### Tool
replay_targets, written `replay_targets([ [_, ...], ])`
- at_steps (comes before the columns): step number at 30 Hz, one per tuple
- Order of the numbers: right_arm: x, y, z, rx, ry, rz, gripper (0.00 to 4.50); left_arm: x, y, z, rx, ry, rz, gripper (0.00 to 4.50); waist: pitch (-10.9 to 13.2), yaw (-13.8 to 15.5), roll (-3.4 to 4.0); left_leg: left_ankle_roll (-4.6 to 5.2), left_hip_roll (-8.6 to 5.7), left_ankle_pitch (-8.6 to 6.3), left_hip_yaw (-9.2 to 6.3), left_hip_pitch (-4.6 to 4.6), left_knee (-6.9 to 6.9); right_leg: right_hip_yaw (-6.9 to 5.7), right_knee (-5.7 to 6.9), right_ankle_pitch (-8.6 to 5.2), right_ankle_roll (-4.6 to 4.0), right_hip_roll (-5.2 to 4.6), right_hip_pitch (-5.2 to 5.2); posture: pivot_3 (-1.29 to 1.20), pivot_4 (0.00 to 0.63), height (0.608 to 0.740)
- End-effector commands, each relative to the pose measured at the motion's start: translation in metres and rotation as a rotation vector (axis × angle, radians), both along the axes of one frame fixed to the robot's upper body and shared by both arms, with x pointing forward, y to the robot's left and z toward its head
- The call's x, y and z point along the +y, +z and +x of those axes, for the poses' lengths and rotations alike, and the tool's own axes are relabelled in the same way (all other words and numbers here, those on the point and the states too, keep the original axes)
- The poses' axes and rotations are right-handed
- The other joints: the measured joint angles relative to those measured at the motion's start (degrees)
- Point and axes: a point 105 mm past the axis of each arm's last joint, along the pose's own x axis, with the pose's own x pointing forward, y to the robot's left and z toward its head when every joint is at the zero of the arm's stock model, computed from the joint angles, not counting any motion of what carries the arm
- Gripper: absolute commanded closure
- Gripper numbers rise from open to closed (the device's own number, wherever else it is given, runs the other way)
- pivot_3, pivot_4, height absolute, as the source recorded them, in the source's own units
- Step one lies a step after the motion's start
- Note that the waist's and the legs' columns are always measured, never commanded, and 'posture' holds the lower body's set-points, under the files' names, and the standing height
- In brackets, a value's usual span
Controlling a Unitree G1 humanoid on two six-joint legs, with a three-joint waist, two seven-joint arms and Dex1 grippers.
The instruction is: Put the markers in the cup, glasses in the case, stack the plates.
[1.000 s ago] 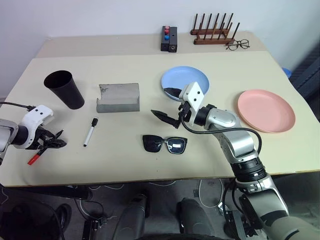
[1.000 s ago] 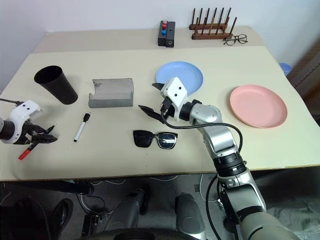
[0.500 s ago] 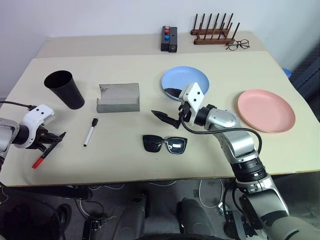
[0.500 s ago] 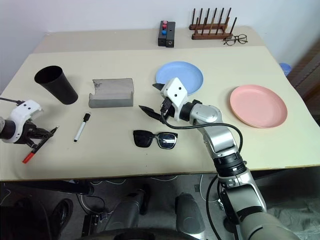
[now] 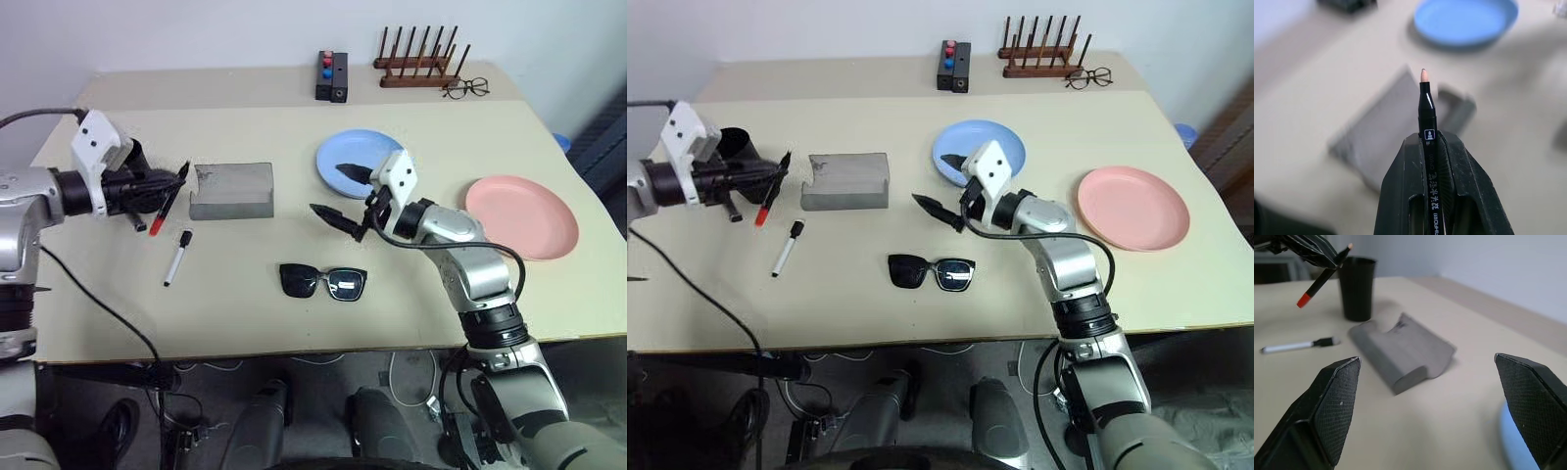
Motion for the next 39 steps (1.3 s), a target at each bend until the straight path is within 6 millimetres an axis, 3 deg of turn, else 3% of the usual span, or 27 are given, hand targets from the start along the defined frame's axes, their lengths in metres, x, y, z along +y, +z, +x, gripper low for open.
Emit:
replay_targets([
  [1, 0.0, 0.018, -0.002, -0.041, 0.016, 0.075, 0.0, 0.023, 0.047, 0.01, -0.255, 0.129, -0.097, 4.47, 0.0, 0.02, -0.01, 0.0, 0.0, 0.0, -0.01, 0.0, 0.01, -0.01, 0.0, 0.0, 0.0, 0.0, 0.01, 0.0, 0.15, 0.74],
  [7, -0.009, 0.025, -0.012, -0.017, 0.085, 0.146, 0.0, 0.051, 0.075, 0.024, -0.477, 0.28, -0.222, 4.47, 0.0, 0.03, -0.01, 0.01, -0.04, 0.01, -0.01, -0.01, 0.08, -0.06, 0.03, 0.01, 0.02, -0.01, 0.06, 0.0, 0.15, 0.74],
  [14, -0.009, 0.029, -0.019, -0.007, 0.131, 0.171, 0.0, 0.085, 0.079, 0.028, -0.572, 0.423, -0.378, 4.47, -0.01, -0.04, -0.02, 0.02, -0.04, 0.0, -0.04, -0.03, 0.24, -0.1, 0.13, 0.01, 0.03, 0.01, 0.07, 0.0, 0.15, 0.74],
  [25, -0.007, 0.026, -0.023, -0.024, 0.136, 0.153, 0.0, 0.092, 0.042, 0.038, -0.463, 0.434, -0.55, 4.47, -0.01, 0.04, -0.03, 0.05, -0.06, -0.02, -0.08, -0.11, 0.58, -0.16, 0.33, 0.02, 0.05, 0.02, 0.1, 0.0, 0.15, 0.74],
  [33, -0.008, 0.025, -0.023, -0.029, 0.131, 0.144, 0.0, 0.096, 0.021, 0.038, -0.427, 0.472, -0.549, 4.47, -0.01, -0.09, -0.03, 0.05, -0.06, -0.02, -0.08, -0.1, 0.58, -0.13, 0.42, 0.01, 0.04, 0.02, 0.05, 0.0, 0.15, 0.74],
  [34, -0.008, 0.025, -0.024, -0.031, 0.13, 0.141, 0.0, 0.097, 0.02, 0.038, -0.429, 0.484, -0.544, 3.68, -0.01, -0.07, -0.03, 0.05, -0.06, -0.02, -0.08, -0.1, 0.58, -0.13, 0.42, 0.01, 0.04, 0.02, 0.05, 0.0, 0.15, 0.74],
  [35, -0.008, 0.025, -0.024, -0.032, 0.13, 0.14, 0.0, 0.098, 0.019, 0.038, -0.431, 0.49, -0.541, 3.4, -0.01, -0.06, -0.03, 0.05, -0.06, -0.02, -0.08, -0.1, 0.59, -0.13, 0.42, 0.01, 0.04, 0.02, 0.05, 0.0, 0.15, 0.74],
  [39, -0.007, 0.026, -0.022, -0.032, 0.128, 0.141, 0.0, 0.096, 0.02, 0.037, -0.432, 0.474, -0.531, 1.42, -0.01, 0.09, -0.03, 0.05, -0.07, -0.02, -0.08, -0.11, 0.62, -0.14, 0.42, 0.01, 0.05, 0.02, 0.06, 0.0, 0.15, 0.74],
])
